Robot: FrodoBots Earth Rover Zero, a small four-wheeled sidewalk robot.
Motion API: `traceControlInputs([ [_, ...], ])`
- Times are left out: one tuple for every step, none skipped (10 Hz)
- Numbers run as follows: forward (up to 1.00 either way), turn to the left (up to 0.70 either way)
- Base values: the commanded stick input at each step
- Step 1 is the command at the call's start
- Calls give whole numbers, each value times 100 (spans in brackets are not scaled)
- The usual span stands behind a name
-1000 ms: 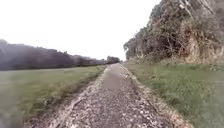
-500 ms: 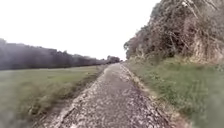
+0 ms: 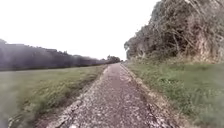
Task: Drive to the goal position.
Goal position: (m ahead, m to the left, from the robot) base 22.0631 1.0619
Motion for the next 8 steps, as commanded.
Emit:
traceControlInputs([
  [70,0],
  [70,0],
  [70,0],
  [70,0],
  [70,0],
  [70,0],
  [70,0],
  [70,0],
])
